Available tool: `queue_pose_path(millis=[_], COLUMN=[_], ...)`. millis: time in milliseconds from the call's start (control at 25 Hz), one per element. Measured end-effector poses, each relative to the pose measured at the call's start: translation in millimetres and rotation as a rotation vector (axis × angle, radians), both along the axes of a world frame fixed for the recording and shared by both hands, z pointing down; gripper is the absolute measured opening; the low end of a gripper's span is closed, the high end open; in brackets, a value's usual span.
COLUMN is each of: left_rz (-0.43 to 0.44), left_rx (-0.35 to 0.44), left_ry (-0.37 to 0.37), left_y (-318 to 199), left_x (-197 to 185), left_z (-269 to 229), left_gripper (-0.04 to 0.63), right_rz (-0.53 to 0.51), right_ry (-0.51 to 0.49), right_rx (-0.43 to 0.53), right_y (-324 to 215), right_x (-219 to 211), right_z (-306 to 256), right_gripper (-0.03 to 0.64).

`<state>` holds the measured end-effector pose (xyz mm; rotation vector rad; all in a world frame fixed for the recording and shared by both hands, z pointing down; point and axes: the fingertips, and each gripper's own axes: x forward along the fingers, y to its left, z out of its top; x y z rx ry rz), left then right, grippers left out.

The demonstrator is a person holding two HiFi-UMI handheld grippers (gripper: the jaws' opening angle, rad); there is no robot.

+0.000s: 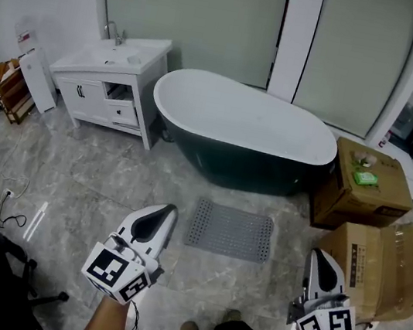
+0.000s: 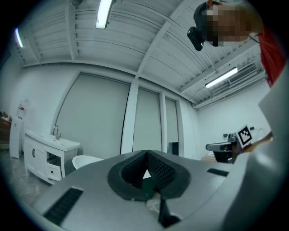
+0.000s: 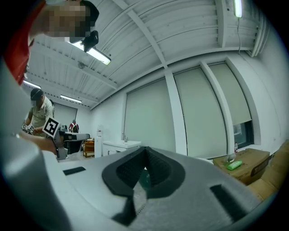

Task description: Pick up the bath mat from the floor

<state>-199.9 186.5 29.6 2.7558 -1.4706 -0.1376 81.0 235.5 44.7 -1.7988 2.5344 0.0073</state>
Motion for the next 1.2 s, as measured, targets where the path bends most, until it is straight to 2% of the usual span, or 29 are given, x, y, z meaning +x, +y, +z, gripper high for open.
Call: queue_pose_path(millis=[360, 720, 1200], left_rz=[-0.011, -0.055, -0.149], left_rx=[-0.026, -0.031, -0.065], left_ry=[-0.01, -0.039, -0.053], left_y=[-42, -120, -220], left_x=[4, 27, 67], left_z=[15, 26, 55], left_gripper=[0.011, 0.011, 0.011], right_rz=[-0.003, 0.011, -0.024], right_ry=[0.009, 0.02, 0.035], right_rx=[-0.015, -0.023, -0.092], right_y=[-45, -122, -229], right_x=[7, 48, 107], right_z=[14, 29, 72], right_gripper=[0.003, 0.003, 0.003])
